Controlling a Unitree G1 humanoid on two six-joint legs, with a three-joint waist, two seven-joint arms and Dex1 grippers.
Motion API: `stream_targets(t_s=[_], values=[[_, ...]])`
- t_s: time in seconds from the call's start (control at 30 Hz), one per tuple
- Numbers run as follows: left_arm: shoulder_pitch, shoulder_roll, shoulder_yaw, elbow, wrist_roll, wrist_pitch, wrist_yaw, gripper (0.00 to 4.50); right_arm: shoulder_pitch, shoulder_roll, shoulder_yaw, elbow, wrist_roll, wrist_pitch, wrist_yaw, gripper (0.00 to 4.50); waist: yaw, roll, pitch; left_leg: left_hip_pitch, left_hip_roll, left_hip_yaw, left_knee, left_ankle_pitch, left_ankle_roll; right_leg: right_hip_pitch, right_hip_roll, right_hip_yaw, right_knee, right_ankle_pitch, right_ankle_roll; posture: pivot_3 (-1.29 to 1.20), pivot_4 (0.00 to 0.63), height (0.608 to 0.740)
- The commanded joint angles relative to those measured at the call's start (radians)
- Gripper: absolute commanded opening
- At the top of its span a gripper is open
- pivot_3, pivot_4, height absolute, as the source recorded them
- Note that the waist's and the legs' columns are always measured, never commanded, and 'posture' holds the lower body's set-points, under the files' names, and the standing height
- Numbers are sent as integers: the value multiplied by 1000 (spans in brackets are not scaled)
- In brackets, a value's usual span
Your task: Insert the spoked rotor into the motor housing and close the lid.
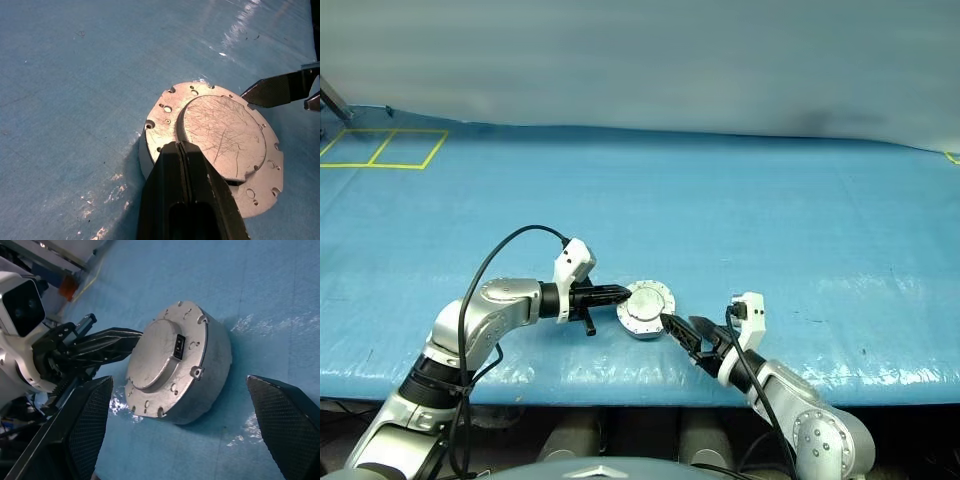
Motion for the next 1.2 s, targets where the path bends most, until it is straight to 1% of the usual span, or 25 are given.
stream_targets(t_s=[0.03,0.13,0.27,0.5,0.73,0.83,1.1,1.2], values=[[18,-4,-39,21,13,8,-17,0,-9,28,-10,34,127,47,-69,4477,0,0,0,0,0,0,0,0,0,0,0,0,0,0,0,0,150,740],[24,-2,-35,19,16,4,-19,0,-21,53,-2,95,200,67,-128,4477,0,0,0,0,0,0,0,0,0,0,0,0,0,0,0,0,150,740],[31,-2,-31,14,18,0,-22,0,-39,61,20,149,240,62,-179,4477,-1,1,0,-1,0,0,-1,0,0,-1,0,0,0,0,0,0,150,740],[41,-1,-28,5,19,-4,-22,0,-58,103,-2,249,361,-4,-256,4477,-3,1,0,0,0,0,-1,0,0,-1,0,0,0,0,0,0,150,740],[43,2,-26,3,20,-5,-24,0,-22,115,-8,284,481,-78,-310,4477,-4,1,0,0,1,0,-1,0,0,-1,0,0,-1,0,0,0,150,740],[42,2,-26,3,19,-4,-25,0,-1,96,7,287,513,-96,-320,3865,-3,1,0,-1,0,0,-1,0,0,-1,0,0,-1,0,0,0,150,740],[43,-1,-27,3,18,0,-25,0,35,30,50,293,560,-113,-325,1262,-7,1,0,-1,1,1,-3,0,1,-2,0,0,-2,0,-1,0,150,740],[46,0,-27,3,20,0,-25,0,43,7,73,293,573,-119,-327,1198,-8,1,0,-1,1,1,-3,0,1,-2,0,0,-2,-1,-1,0,150,740]])
